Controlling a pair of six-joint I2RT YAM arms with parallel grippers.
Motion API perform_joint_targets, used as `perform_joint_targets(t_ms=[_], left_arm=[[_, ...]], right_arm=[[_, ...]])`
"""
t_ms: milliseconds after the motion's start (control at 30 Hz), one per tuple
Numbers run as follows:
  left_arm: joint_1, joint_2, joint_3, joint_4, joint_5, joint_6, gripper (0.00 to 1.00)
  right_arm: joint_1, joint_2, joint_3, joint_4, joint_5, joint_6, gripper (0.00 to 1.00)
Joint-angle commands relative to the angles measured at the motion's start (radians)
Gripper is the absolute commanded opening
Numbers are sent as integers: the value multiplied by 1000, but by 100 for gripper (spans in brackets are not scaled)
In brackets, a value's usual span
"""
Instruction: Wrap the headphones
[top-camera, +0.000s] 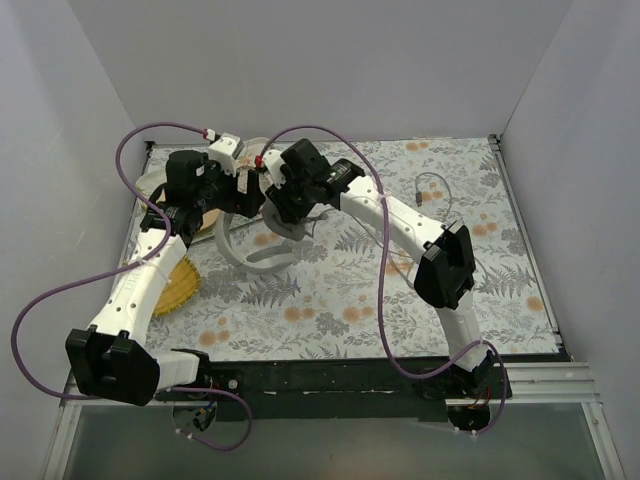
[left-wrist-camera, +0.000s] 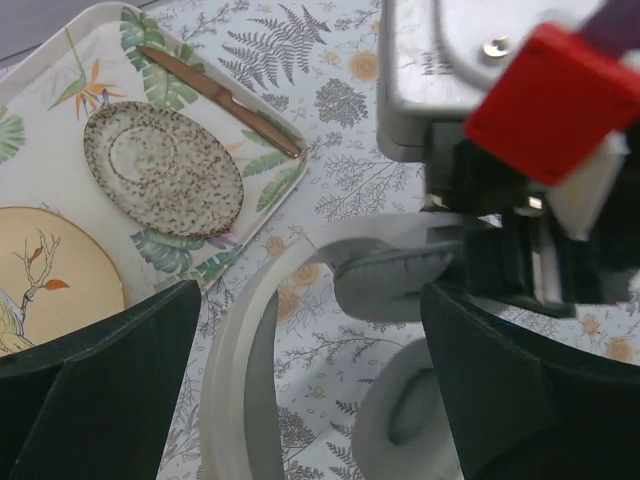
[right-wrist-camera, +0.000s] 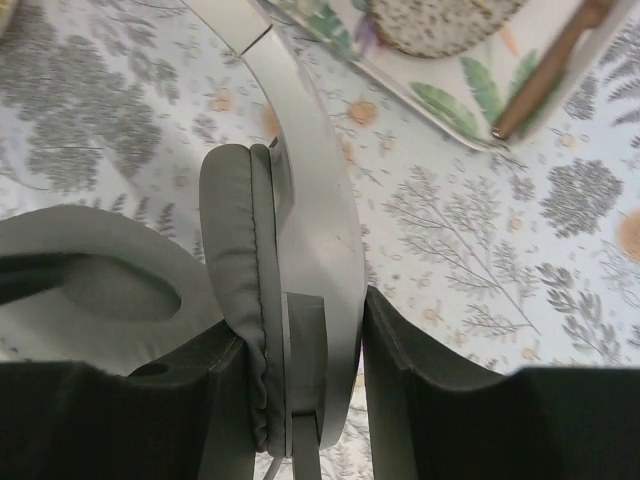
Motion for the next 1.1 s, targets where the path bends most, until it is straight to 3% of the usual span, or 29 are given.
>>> perform_joint_targets(t_ms=[0, 167, 300, 433, 600, 633, 667, 733, 767, 800, 900, 1000, 1033, 1067], left_arm=[[-9, -15, -70, -1, -128, 42, 92], [-9, -60, -137, 12, -178, 66, 86], [-9, -44, -141, -1, -182, 85, 69], [-9, -4, -126, -47, -193, 111, 59], [-9, 39, -112, -83, -168, 117, 54], [-9, 49, -112, -80, -168, 114, 50], [-10, 52, -107, -80, -168, 114, 37], [-9, 57, -103, -80, -161, 111, 23], [-10, 56, -101, -80, -156, 111, 8], [-9, 54, -100, -79, -152, 109, 0], [-9, 42, -95, -79, -135, 106, 0], [-9, 39, -86, -94, -110, 94, 0], [-10, 42, -83, -99, -106, 83, 0], [-9, 46, -78, -112, -90, 74, 0]], right_arm=[[-37, -32, 50, -30, -92, 77, 1], [-35, -102, -28, 30, -89, 94, 1], [-35, -129, -40, 42, -86, 95, 1], [-35, -145, -51, 39, -44, 85, 1], [-34, -172, -72, 61, -50, 81, 1], [-34, -172, -74, 65, -50, 81, 1], [-34, -178, -72, 65, -49, 80, 1], [-32, -182, -77, 67, -47, 77, 1], [-32, -190, -79, 71, -47, 74, 1], [-32, -193, -83, 75, -47, 72, 1], [-32, -204, -92, 81, -32, 62, 1], [-32, -222, -106, 104, -50, 45, 20], [-32, -233, -114, 119, -61, 40, 40], [-32, -257, -138, 136, -72, 35, 48]])
